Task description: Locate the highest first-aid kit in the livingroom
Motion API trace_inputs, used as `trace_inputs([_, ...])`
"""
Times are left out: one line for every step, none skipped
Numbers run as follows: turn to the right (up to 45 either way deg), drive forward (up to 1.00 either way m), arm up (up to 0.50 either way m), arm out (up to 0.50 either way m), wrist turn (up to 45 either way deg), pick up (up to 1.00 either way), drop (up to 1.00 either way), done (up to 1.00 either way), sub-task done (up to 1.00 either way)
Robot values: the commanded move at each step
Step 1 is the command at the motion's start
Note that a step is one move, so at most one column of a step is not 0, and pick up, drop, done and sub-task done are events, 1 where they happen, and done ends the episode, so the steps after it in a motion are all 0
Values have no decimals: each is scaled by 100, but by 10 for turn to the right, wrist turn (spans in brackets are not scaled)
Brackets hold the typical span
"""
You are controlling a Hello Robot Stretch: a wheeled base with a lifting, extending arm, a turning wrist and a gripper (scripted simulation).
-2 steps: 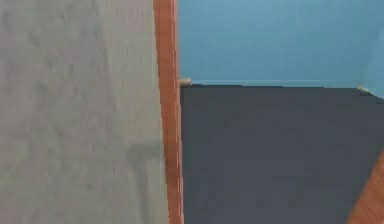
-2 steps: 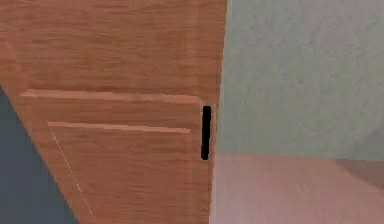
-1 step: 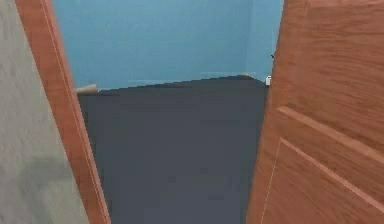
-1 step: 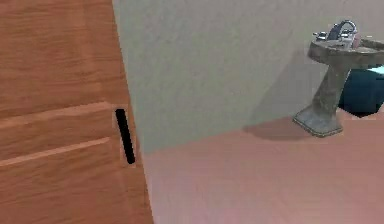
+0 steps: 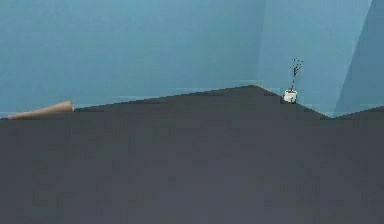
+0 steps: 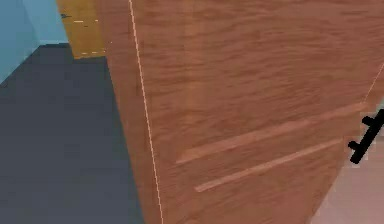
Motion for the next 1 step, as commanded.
trace_inputs([330, 0, 0, 0, 0, 0, 0, 0, 0])
